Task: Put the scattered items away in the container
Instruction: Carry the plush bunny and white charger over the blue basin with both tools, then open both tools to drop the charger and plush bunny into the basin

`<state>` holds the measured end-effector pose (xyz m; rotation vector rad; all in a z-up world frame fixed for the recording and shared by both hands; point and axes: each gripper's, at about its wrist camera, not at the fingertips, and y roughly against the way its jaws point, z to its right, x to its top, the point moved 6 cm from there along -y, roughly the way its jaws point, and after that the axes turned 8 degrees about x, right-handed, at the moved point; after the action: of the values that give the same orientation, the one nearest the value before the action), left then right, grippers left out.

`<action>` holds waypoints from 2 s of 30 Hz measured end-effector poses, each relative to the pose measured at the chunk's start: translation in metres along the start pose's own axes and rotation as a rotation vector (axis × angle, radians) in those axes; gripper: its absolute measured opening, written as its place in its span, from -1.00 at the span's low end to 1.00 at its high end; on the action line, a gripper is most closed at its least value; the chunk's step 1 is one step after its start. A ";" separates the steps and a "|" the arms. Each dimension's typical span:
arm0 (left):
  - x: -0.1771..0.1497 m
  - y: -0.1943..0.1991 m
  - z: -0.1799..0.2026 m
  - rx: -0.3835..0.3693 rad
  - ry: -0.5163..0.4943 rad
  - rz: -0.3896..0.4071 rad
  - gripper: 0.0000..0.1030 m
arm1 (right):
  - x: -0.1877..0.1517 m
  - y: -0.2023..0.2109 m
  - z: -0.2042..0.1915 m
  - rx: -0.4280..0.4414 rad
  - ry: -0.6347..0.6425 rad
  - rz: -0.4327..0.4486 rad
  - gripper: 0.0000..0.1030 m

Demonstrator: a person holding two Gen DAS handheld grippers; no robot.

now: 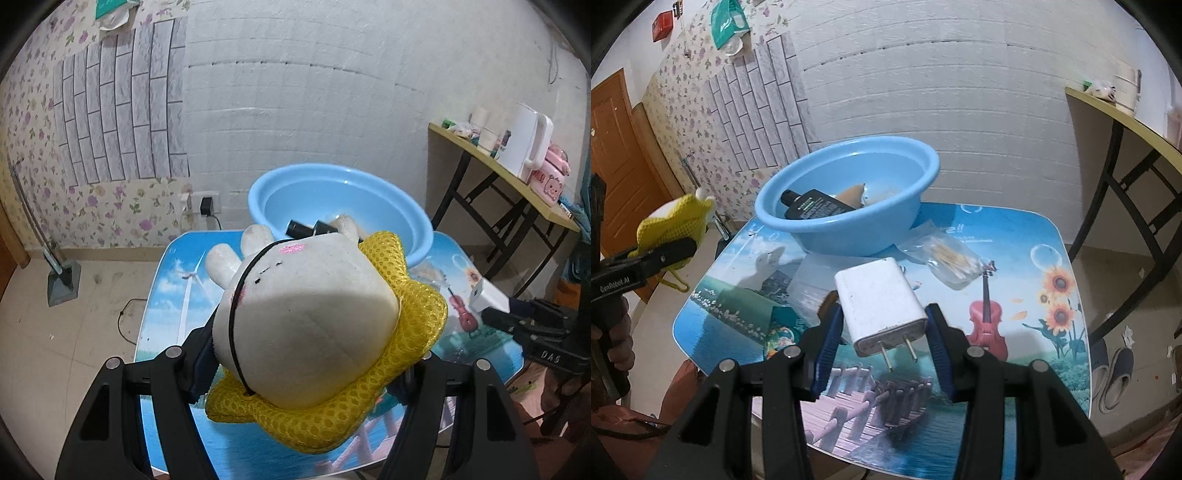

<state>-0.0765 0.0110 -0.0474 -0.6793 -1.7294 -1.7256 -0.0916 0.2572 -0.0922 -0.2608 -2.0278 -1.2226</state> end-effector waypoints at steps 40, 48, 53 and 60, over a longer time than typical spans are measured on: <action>0.069 -0.079 0.033 -0.063 -0.057 -0.022 0.40 | 0.091 -0.072 -0.005 0.084 0.071 -0.009 -0.23; 0.071 -0.103 0.033 -0.076 -0.065 -0.048 0.43 | 0.095 -0.097 -0.002 0.087 0.073 -0.039 -0.26; 0.074 -0.108 0.040 -0.080 -0.094 -0.038 0.44 | 0.096 -0.108 -0.001 0.089 0.073 -0.054 -0.26; 0.076 -0.114 0.049 -0.120 -0.102 -0.054 0.48 | 0.096 -0.112 -0.003 0.085 0.074 -0.056 -0.25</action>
<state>-0.2144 0.0532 -0.0705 -0.7929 -1.7369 -1.8733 -0.2149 0.1772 -0.1018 -0.1162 -2.0290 -1.1596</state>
